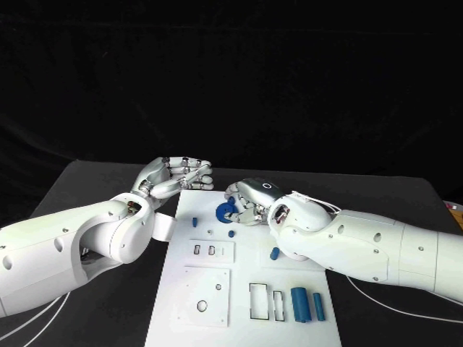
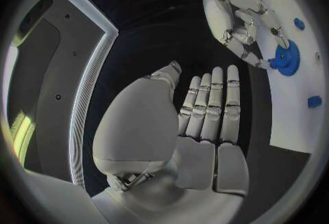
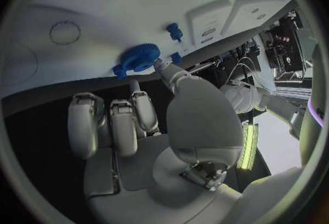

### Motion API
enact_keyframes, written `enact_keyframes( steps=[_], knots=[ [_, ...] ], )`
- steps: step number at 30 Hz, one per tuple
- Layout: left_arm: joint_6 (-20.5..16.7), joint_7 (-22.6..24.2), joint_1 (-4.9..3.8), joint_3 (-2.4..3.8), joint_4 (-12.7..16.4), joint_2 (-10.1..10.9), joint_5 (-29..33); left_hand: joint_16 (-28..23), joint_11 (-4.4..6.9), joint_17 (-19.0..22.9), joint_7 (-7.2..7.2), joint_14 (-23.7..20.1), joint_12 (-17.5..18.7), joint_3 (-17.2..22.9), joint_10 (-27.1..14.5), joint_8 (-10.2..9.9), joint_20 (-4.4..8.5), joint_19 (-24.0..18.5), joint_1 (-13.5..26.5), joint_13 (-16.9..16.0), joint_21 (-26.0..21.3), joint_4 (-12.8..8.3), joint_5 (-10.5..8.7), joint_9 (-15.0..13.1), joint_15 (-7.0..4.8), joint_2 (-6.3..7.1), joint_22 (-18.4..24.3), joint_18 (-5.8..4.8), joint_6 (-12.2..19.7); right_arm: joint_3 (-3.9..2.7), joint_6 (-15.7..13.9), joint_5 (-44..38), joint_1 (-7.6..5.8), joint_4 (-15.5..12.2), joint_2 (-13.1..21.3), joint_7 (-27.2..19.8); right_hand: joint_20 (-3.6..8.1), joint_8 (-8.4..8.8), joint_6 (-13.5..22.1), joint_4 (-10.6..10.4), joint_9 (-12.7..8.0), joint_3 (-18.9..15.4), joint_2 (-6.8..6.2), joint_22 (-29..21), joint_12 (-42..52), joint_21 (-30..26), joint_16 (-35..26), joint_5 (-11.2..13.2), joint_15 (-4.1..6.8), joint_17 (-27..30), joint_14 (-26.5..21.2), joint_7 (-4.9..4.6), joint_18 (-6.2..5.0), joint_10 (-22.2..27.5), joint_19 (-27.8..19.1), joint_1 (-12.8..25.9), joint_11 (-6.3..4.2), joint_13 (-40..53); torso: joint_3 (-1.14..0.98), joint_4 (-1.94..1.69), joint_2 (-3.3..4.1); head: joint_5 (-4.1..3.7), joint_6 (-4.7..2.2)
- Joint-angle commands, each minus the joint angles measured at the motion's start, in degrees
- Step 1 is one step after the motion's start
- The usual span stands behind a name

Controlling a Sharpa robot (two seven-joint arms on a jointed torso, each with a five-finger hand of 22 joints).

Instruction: Assemble the parts on the task board

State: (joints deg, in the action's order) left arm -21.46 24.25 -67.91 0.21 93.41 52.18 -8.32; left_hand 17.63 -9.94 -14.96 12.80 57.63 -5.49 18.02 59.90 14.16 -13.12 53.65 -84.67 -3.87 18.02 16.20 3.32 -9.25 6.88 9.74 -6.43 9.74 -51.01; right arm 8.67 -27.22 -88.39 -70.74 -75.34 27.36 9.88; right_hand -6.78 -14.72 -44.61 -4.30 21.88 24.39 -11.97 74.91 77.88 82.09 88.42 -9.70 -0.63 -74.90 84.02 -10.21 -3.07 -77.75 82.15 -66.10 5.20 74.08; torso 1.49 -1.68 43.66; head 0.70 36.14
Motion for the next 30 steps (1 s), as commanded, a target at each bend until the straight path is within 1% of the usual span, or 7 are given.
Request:
enact_keyframes(
  steps=[1,12,17,21,24,27,30],
  knots=[
    [1.0,0.2,-0.08,0.05,0.2,0.0,0.2,-0.2,0.0,-0.1,0.29,0.0,0.2,-0.3,0.0,-0.3,-0.16,0.3,0.3,0.0,-0.2,-0.1,-0.34,0.0,0.32,-0.36,0.1,0.76,0.1,0.03,1.3,0.5,0.02,-0.1,0.0,-0.4,-0.48,0.15,-0.6,-0.3,0.1,-0.7,0.11,4.4,0.1,-0.1,0.2,-0.6,-0.56,-8.8,4.7,0.04,0.15,-0.1,0.1,0.8,0.15,0.2,0.0,-0.02,0.01,-0.05,0.0],
    [0.9,-0.1,-0.08,0.05,0.3,0.1,0.2,-0.3,-0.03,-0.1,0.32,0.0,0.3,-0.3,-0.1,-0.4,-0.17,0.3,0.3,0.0,-0.3,-0.1,-0.34,0.0,0.34,-0.45,0.1,0.76,0.2,0.08,3.0,2.5,0.02,-0.6,0.6,-1.4,-0.12,-0.2,-3.6,-3.6,0.7,-2.3,1.4,5.5,1.9,0.5,0.5,-3.7,-0.09,-9.9,4.9,0.76,0.38,-1.9,0.8,3.0,-0.44,2.4,-0.01,-0.02,0.03,-0.02,0.16],
    [1.0,0.0,-0.08,0.05,0.3,0.1,0.2,-0.3,-0.03,-0.1,0.32,0.0,0.3,-0.3,-0.1,-0.4,-0.17,0.3,0.3,0.0,-0.3,-0.1,-0.34,0.0,0.34,-0.45,0.1,0.76,0.2,0.09,0.3,3.3,0.01,-1.4,1.9,-2.1,-0.08,-0.16,-3.7,-3.6,0.7,-2.2,1.51,5.5,2.0,0.6,0.5,-3.9,-0.04,-9.9,4.9,0.79,0.4,-2.0,0.8,2.9,-0.49,2.5,-0.08,0.09,-0.05,0.0,0.02],
    [1.1,0.0,-0.08,0.05,0.1,0.2,0.2,-0.3,-0.04,-0.2,0.33,0.0,0.3,-0.3,-0.1,-0.4,-0.17,0.3,0.3,0.0,-0.3,-0.1,-0.34,0.0,0.34,-0.5,0.1,0.75,0.2,-0.09,-4.3,6.7,-0.22,-3.9,5.0,-5.3,-0.01,0.35,-3.3,-3.3,0.6,-1.9,1.49,5.7,2.2,0.7,0.5,-4.2,-0.01,-9.9,4.9,0.72,0.43,-2.2,0.9,2.0,-0.47,2.7,-0.13,0.21,-0.19,-0.21,-0.19],
    [1.2,0.0,-0.08,0.04,0.0,0.3,0.2,-0.3,-0.04,-0.2,0.33,-0.1,0.3,-0.3,-0.1,-0.4,-0.17,0.3,0.3,0.0,-0.3,-0.1,-0.34,0.0,0.35,-0.51,0.1,0.75,0.2,-0.31,-5.3,10.5,-0.82,-6.2,8.1,-8.5,-0.02,0.72,-3.2,-2.6,0.6,-1.4,1.48,5.5,2.1,0.4,0.5,-3.7,-0.07,-9.8,4.9,0.6,0.37,-2.0,0.8,0.7,-0.39,2.6,-0.18,0.39,-0.26,-0.41,-0.41],
    [1.3,0.1,-0.07,0.04,-0.2,0.3,0.2,-0.3,-0.04,-0.2,0.33,-0.1,0.3,-0.3,-0.1,-0.4,-0.17,0.3,0.3,0.0,-0.3,-0.1,-0.34,0.0,0.35,-0.51,0.1,0.75,0.2,-0.46,-3.9,16.9,-1.88,-8.9,12.4,-12.4,-0.07,1.04,-3.6,-1.2,0.6,-0.3,1.77,5.2,2.0,0.1,0.5,-3.1,-0.11,-9.7,4.8,0.54,0.27,-2.0,0.5,-1.6,-0.35,2.6,-0.34,0.63,-0.51,-0.77,-0.45],
    [1.4,0.1,-0.07,0.04,-0.4,0.4,0.2,-0.3,-0.04,-0.2,0.31,-0.1,0.4,-0.3,-0.1,-0.4,-0.17,0.3,0.3,0.0,-0.3,-0.1,-0.34,0.0,0.35,-0.52,0.1,0.75,0.2,-0.55,0.5,24.6,-2.85,-11.0,17.5,-16.3,-0.08,1.3,-4.1,0.3,0.6,0.8,1.86,4.5,1.6,-0.6,0.3,-2.2,-0.13,-9.1,4.7,0.49,0.06,-1.5,-0.2,-3.7,-0.33,2.2,-0.53,1.04,-0.81,-0.81,-0.49]
  ],
)
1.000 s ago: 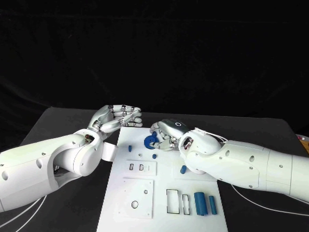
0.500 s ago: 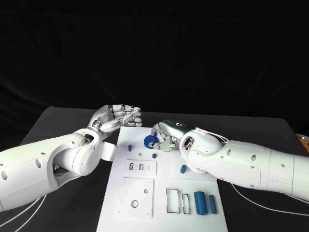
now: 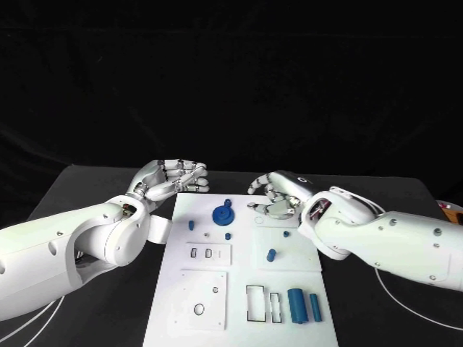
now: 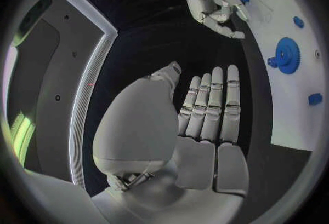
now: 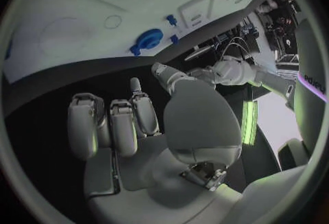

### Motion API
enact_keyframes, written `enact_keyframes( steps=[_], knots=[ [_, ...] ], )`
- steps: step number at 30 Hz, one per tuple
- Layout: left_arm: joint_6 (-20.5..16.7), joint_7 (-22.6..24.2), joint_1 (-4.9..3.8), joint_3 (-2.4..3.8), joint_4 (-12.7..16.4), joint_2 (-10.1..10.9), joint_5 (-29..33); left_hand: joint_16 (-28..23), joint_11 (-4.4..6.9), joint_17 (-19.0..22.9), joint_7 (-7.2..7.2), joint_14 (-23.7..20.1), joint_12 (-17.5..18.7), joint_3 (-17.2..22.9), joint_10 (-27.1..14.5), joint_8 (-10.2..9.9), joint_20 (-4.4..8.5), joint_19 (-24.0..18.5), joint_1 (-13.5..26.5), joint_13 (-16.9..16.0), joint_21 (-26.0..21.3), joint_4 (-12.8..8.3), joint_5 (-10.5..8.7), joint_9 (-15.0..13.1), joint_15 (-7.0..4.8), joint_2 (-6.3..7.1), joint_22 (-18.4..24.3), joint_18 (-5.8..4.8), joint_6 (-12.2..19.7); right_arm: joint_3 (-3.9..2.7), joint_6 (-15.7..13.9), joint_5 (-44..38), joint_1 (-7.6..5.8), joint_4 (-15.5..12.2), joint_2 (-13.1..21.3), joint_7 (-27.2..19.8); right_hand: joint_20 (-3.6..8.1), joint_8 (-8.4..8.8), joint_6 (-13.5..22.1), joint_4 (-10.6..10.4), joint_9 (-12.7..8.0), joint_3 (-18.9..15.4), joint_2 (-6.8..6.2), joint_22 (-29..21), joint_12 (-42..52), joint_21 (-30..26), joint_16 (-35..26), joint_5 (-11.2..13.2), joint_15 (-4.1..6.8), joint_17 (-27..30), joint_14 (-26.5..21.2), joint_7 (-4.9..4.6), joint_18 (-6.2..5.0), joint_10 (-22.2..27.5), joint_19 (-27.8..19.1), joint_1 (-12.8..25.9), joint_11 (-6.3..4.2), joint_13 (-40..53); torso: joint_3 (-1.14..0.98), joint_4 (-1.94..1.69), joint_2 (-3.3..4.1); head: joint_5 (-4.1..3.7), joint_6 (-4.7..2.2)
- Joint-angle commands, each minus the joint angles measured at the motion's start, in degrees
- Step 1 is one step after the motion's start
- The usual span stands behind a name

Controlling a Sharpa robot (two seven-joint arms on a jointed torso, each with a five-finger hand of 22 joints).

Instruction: Assemble the parts on the task board

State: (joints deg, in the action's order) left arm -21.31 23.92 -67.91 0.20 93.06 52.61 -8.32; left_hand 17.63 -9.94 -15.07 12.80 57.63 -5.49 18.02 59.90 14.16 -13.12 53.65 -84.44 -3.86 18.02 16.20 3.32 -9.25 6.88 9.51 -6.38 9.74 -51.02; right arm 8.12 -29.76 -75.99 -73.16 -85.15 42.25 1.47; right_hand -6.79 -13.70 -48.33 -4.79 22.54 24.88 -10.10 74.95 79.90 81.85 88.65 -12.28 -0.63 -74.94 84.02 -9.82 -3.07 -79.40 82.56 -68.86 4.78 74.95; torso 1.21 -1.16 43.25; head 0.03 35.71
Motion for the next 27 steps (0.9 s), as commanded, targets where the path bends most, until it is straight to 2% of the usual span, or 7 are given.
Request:
enact_keyframes(
  steps=[1,5,8,12,16,19,27],
  knots=[
    [1.3,0.4,-0.08,0.05,-0.1,0.0,0.2,-0.3,-0.04,-0.1,0.31,-0.1,0.3,-0.3,-0.1,-0.4,-0.17,0.3,0.1,0.0,-0.3,-0.1,-0.34,0.0,0.35,-0.29,0.1,0.75,0.2,-0.01,3.8,13.4,-0.54,-1.3,3.5,-8.5,-0.08,0.29,-0.7,1.2,0.0,0.5,-0.14,4.1,-0.4,-0.7,0.0,0.8,-0.14,-8.9,4.7,0.1,-0.04,0.2,-0.9,-1.4,0.09,1.3,-0.27,0.57,-0.44,-0.14,-0.08],
    [1.5,0.4,-0.07,0.04,-0.3,-0.1,0.2,-0.3,-0.03,-0.1,0.3,-0.1,0.4,-0.3,-0.1,-0.4,-0.18,0.3,0.1,0.0,-0.3,-0.1,-0.34,0.0,0.36,-0.3,0.1,0.75,0.2,-0.03,7.9,18.2,-0.88,-1.3,7.8,-11.1,-0.06,0.38,-1.3,2.6,0.0,1.0,-0.78,3.7,-0.6,-1.2,0.0,1.3,-0.11,-9.0,4.7,0.14,-0.18,0.4,-1.4,-2.6,0.04,1.1,-0.62,0.94,-0.67,-0.39,-0.13],
    [1.7,0.4,-0.06,0.03,-0.4,-0.2,0.2,-0.3,-0.03,-0.1,0.3,-0.1,0.4,-0.3,-0.1,-0.4,-0.18,0.3,0.1,0.0,-0.3,-0.1,-0.34,0.0,0.36,-0.3,0.1,0.75,0.2,-0.02,9.9,20.1,-0.81,-0.9,10.6,-12.5,-0.06,0.48,-1.4,3.1,0.0,1.0,-1.15,3.7,-0.6,-1.2,0.1,1.6,-0.1,-9.3,4.7,0.15,-0.17,0.4,-1.4,-3.0,0.03,1.1,-0.85,1.04,-0.76,-0.6,-0.18],
    [1.9,0.4,-0.05,0.02,-0.7,-0.4,0.2,-0.3,-0.02,-0.1,0.29,-0.1,0.4,-0.3,-0.1,-0.4,-0.18,0.3,0.0,0.0,-0.3,-0.1,-0.34,0.0,0.35,-0.3,0.1,0.75,0.2,0.0,10.9,20.4,-0.32,0.3,12.8,-13.6,-0.02,0.95,-1.0,3.8,-0.1,1.3,-1.36,3.9,-0.5,-1.0,0.2,1.5,-0.02,-9.7,4.8,0.35,-0.11,0.3,-1.2,-3.6,-0.11,1.3,-1.1,1.21,-0.88,-0.62,-0.01],
    [2.0,0.5,-0.02,0.02,-0.8,-0.6,0.2,-0.3,-0.02,-0.1,0.29,-0.1,0.4,-0.3,-0.1,-0.4,-0.18,0.3,0.0,0.0,-0.3,-0.1,-0.34,0.0,0.35,-0.3,0.1,0.75,0.2,0.03,11.4,19.9,0.41,1.6,13.7,-14.1,0.0,1.25,-0.7,4.2,-0.2,1.4,-1.54,4.0,-0.5,-1.0,0.2,1.4,-0.01,-9.9,4.8,0.24,-0.1,0.2,-1.2,-3.9,-0.06,1.3,-1.35,1.16,-0.91,-0.74,0.1],
    [2.1,0.5,-0.01,0.01,-1.0,-0.7,0.2,-0.3,-0.02,-0.1,0.29,-0.1,0.4,-0.3,-0.1,-0.4,-0.18,0.3,0.0,0.0,-0.3,-0.1,-0.34,0.0,0.35,-0.3,0.1,0.75,0.2,0.05,11.4,19.2,1.16,2.2,14.0,-14.1,-0.01,1.6,-0.4,4.5,-0.3,1.6,-1.62,4.1,-0.5,-1.0,0.2,1.3,-0.1,-10.0,4.9,0.03,-0.08,0.3,-1.1,-4.1,0.09,1.3,-1.44,1.05,-0.93,-0.72,0.28],
    [2.1,0.5,0.01,0.0,-1.1,-0.8,0.2,-0.3,0.01,-0.2,0.25,-0.1,0.4,-0.3,0.0,-0.4,-0.18,0.3,0.0,0.0,-0.3,-0.2,-0.34,0.0,0.34,-0.32,0.1,0.76,0.1,0.13,9.6,16.6,2.72,4.0,13.1,-13.0,-0.36,2.9,1.4,4.7,-0.6,1.4,-1.75,4.2,-0.5,-1.0,0.3,1.7,-0.56,-10.1,4.9,-0.55,-0.05,0.3,-1.1,-3.8,0.63,1.2,-1.15,1.11,-0.85,-0.49,0.65]
  ],
)
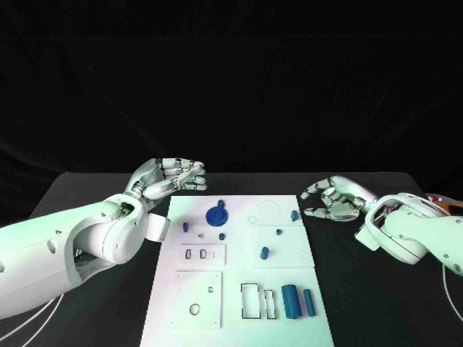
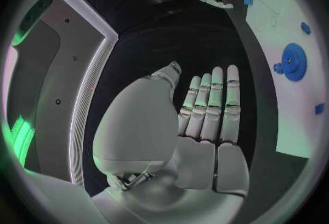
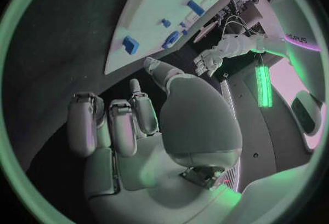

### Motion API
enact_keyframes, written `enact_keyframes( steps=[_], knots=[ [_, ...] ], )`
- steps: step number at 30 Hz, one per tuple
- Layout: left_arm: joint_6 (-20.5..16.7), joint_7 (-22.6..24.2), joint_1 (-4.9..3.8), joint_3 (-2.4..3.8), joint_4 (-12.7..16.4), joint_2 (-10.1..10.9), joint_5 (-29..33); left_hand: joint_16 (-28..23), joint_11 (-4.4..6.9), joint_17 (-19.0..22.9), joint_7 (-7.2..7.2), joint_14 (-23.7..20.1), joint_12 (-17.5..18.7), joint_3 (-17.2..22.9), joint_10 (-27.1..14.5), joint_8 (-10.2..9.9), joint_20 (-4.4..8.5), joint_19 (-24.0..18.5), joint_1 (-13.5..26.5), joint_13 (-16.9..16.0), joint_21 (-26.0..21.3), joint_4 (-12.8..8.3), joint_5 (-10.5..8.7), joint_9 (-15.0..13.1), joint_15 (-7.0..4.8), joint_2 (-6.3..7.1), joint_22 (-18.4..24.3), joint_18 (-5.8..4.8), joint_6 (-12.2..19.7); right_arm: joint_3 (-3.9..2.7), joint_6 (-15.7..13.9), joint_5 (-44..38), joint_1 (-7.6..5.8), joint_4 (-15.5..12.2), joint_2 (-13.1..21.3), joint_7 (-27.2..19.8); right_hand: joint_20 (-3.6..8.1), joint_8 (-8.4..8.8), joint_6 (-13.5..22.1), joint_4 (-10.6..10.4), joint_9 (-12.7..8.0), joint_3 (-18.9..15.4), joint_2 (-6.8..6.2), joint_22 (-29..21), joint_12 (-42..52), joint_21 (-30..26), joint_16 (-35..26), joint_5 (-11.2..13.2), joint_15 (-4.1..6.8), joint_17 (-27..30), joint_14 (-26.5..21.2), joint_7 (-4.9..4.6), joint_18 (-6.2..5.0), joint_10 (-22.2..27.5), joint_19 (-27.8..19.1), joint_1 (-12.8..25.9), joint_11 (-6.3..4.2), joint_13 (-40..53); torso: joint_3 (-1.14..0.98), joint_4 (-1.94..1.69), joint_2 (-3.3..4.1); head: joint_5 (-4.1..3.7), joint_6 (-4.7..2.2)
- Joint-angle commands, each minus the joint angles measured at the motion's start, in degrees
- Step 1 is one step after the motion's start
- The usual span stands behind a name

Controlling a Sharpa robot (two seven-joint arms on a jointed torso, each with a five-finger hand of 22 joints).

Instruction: Assemble the parts on the task board

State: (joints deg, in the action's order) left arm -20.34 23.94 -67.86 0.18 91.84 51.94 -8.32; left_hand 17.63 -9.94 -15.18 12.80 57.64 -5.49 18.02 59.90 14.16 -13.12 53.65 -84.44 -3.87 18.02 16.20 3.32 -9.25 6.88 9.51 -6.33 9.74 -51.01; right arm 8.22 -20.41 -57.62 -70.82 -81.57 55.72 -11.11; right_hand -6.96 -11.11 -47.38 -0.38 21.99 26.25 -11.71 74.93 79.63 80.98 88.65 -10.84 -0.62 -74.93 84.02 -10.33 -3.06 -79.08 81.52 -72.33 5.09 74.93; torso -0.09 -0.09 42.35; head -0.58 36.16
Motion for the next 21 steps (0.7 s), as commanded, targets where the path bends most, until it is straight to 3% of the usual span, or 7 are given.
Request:
enact_keyframes(
  steps=[1,11,21],
  knots=[
    [1.2,0.5,-0.03,0.03,0.1,-0.1,0.2,-0.3,0.01,0.0,0.25,-0.1,0.4,-0.3,0.0,-0.4,-0.18,0.3,0.0,0.0,-0.3,-0.2,-0.34,0.0,0.34,-0.32,0.1,0.76,0.1,0.05,0.0,-1.9,0.59,0.6,-0.6,-0.2,-0.19,0.31,0.4,0.3,-0.1,0.0,-0.14,4.2,-0.3,-0.1,0.3,0.3,-0.57,-10.1,4.9,-0.03,-0.06,0.0,0.0,-0.3,0.32,1.2,0.14,0.04,0.07,0.13,0.21],
    [1.2,0.5,-0.03,0.03,0.2,-0.1,0.2,-0.3,0.01,0.0,0.25,-0.1,0.4,-0.3,0.0,-0.4,-0.18,0.3,0.0,0.0,-0.3,-0.2,-0.34,0.0,0.34,-0.32,0.1,0.76,0.1,0.09,-0.9,-2.8,2.16,2.7,-3.0,1.3,-0.23,0.45,0.6,0.3,-0.1,-0.1,-0.13,4.3,-0.2,-0.1,0.3,0.4,-0.61,-10.3,4.9,-0.1,-0.04,-0.1,0.0,-0.2,0.38,1.3,0.2,-0.08,0.03,0.33,0.76],
    [1.1,0.5,-0.03,0.03,0.1,0.0,0.2,-0.3,0.01,0.0,0.25,-0.1,0.4,-0.3,0.0,-0.4,-0.18,0.3,0.0,0.0,-0.3,-0.2,-0.34,0.0,0.34,-0.32,0.1,0.76,0.1,0.14,-0.7,-4.0,3.24,3.4,-4.3,1.6,-0.29,0.43,0.5,0.3,-0.1,0.0,0.1,4.4,0.0,0.0,0.3,0.5,-0.66,-10.4,4.9,-0.13,-0.02,-0.3,0.1,-0.2,0.41,1.6,0.12,0.21,-0.06,0.83,1.06]
  ],
)
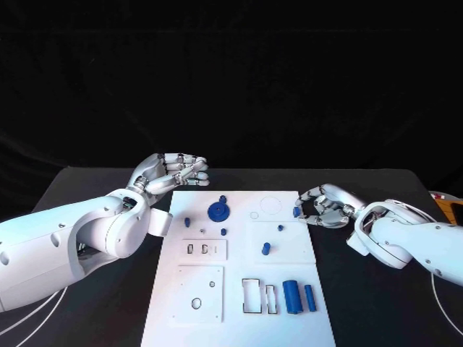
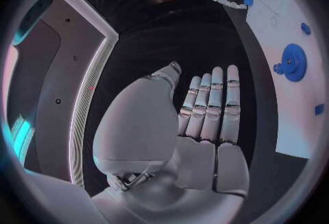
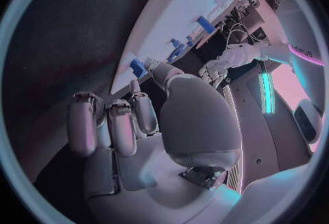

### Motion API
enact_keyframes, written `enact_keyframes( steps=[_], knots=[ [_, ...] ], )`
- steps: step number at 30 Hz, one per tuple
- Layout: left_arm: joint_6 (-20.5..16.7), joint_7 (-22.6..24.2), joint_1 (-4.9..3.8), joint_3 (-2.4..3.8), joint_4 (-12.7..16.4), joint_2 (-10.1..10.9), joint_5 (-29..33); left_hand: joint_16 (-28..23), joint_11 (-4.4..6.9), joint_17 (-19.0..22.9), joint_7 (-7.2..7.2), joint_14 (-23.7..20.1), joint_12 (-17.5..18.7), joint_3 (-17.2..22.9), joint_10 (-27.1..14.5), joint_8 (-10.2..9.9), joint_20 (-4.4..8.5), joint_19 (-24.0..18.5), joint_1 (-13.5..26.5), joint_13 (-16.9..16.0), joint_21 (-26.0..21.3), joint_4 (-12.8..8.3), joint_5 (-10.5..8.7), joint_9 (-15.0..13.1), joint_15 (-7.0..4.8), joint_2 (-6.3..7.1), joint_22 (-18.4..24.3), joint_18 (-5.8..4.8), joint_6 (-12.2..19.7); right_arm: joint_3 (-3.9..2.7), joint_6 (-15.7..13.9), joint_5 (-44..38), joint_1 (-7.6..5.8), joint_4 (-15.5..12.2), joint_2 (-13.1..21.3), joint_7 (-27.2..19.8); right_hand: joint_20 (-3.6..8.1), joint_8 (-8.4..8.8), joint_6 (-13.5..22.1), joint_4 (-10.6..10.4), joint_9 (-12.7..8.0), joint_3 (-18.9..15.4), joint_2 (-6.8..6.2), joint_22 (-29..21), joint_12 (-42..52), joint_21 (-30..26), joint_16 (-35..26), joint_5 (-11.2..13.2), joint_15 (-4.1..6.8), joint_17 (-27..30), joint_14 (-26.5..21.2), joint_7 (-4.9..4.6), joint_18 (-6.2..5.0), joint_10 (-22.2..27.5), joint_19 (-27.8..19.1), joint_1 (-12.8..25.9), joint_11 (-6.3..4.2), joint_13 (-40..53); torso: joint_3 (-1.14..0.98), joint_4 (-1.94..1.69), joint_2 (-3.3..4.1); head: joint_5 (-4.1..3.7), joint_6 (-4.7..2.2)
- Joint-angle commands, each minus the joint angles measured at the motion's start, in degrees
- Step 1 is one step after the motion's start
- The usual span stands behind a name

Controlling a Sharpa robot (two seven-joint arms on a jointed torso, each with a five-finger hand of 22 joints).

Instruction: Assemble the parts on the task board

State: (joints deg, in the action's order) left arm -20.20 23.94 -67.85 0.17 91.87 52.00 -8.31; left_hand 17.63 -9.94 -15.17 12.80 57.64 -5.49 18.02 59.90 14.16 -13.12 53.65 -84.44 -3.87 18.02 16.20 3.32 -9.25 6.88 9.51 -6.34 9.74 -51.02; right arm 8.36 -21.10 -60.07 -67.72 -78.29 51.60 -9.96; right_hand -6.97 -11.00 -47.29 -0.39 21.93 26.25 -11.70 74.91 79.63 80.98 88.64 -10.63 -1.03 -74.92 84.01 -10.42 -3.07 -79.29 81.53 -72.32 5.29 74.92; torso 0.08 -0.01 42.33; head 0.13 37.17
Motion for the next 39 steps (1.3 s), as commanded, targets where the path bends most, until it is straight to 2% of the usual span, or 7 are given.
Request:
enact_keyframes(
  steps=[1,11,18,19,21,25,39],
  knots=[
    [1.0,0.4,-0.04,0.04,0.1,-0.1,0.2,-0.3,0.01,-0.1,0.25,-0.1,0.4,-0.3,0.0,-0.4,-0.18,0.3,0.0,0.0,-0.3,-0.2,-0.34,0.0,0.34,-0.32,0.1,0.76,0.1,0.01,0.0,-1.5,0.17,0.1,-0.2,0.5,-0.3,0.27,0.3,0.3,0.0,0.0,0.19,4.4,0.0,0.0,0.3,0.3,-0.27,-10.5,5.0,-0.04,-0.02,-0.1,0.1,-0.2,0.22,1.6,-0.04,0.14,-0.03,0.12,0.06],
    [1.0,0.3,-0.05,0.04,0.1,0.0,0.2,-0.4,0.03,-0.2,0.22,-0.1,0.5,-0.3,0.1,-0.4,-0.18,0.3,-0.2,0.0,-0.3,-0.2,-0.34,0.0,0.33,-0.34,0.1,0.76,0.1,0.02,-1.6,-0.9,0.31,0.5,-0.7,0.8,-0.39,-0.14,-0.8,0.1,0.3,0.3,1.05,4.8,0.7,0.3,0.4,0.4,-0.28,-10.6,5.0,0.02,0.07,-0.8,0.4,0.1,0.18,2.3,0.01,-0.11,-0.03,-0.01,-0.22],
    [1.0,0.3,-0.05,0.04,0.1,0.0,0.2,-0.4,0.03,-0.2,0.22,-0.1,0.5,-0.3,0.1,-0.4,-0.18,0.3,-0.2,0.0,-0.3,-0.2,-0.34,0.0,0.33,-0.34,0.1,0.76,0.1,0.02,-2.3,-0.5,0.32,0.8,-1.1,1.2,-0.37,-0.42,-1.7,-0.2,0.5,0.7,2.04,5.1,0.9,0.6,0.4,0.5,-0.21,-10.9,5.1,0.12,0.15,-1.1,0.7,0.4,0.09,2.7,-0.04,0.04,-0.04,0.23,-0.06],
    [1.1,0.3,-0.05,0.04,0.1,0.0,0.2,-0.4,0.03,-0.2,0.22,-0.1,0.5,-0.3,0.1,-0.4,-0.18,0.3,-0.2,0.0,-0.3,-0.2,-0.34,0.0,0.33,-0.34,0.1,0.76,0.1,0.02,-2.4,-0.5,0.32,0.8,-1.2,1.2,-0.35,-0.5,-2.0,-0.3,0.5,0.9,2.45,5.2,1.0,0.6,0.4,0.8,-0.19,-10.8,5.0,0.14,0.16,-1.2,0.7,0.5,0.05,2.7,-0.03,0.05,-0.03,0.21,-0.05],
    [1.1,0.2,-0.05,0.04,0.1,0.0,0.2,-0.4,0.03,-0.2,0.22,-0.1,0.5,-0.3,0.1,-0.4,-0.18,0.3,-0.2,0.0,-0.3,-0.2,-0.34,0.0,0.33,-0.34,0.1,0.76,0.1,0.02,-2.6,-0.3,0.32,0.9,-1.3,1.2,-0.24,-0.88,-3.2,-0.3,0.7,1.7,3.41,5.3,1.2,0.6,0.5,3.4,-0.03,-10.9,5.1,0.42,0.16,-1.4,0.8,0.4,-0.17,3.0,-0.02,0.05,-0.02,0.14,-0.01],
    [1.1,0.2,-0.05,0.04,0.1,0.0,0.2,-0.4,0.03,-0.2,0.23,-0.1,0.5,-0.2,0.1,-0.4,-0.17,0.4,-0.2,0.0,-0.3,-0.2,-0.34,0.0,0.32,-0.39,0.1,0.77,0.1,0.02,-2.6,-0.1,0.33,1.0,-1.5,1.2,0.05,-1.7,-5.0,-0.1,1.0,2.7,4.32,5.5,1.5,0.7,0.5,4.8,0.36,-11.0,5.1,1.02,0.19,-1.7,0.9,0.2,-0.66,3.3,-0.04,0.03,-0.01,0.04,0.02],
    [1.2,0.0,-0.05,0.04,0.1,0.1,0.2,-0.4,0.03,-0.2,0.23,-0.1,0.5,-0.2,0.1,-0.4,-0.17,0.4,-0.2,0.0,-0.3,-0.2,-0.34,0.0,0.32,-0.39,0.1,0.77,0.1,0.03,-1.9,-0.6,0.38,1.1,-2.2,1.5,0.31,-1.62,-5.0,0.5,1.0,2.7,3.43,5.7,1.5,0.8,0.5,5.5,0.59,-11.1,5.1,1.17,0.25,-1.8,1.1,0.3,-0.85,3.4,-0.06,0.09,-0.04,0.11,0.29]
  ],
)
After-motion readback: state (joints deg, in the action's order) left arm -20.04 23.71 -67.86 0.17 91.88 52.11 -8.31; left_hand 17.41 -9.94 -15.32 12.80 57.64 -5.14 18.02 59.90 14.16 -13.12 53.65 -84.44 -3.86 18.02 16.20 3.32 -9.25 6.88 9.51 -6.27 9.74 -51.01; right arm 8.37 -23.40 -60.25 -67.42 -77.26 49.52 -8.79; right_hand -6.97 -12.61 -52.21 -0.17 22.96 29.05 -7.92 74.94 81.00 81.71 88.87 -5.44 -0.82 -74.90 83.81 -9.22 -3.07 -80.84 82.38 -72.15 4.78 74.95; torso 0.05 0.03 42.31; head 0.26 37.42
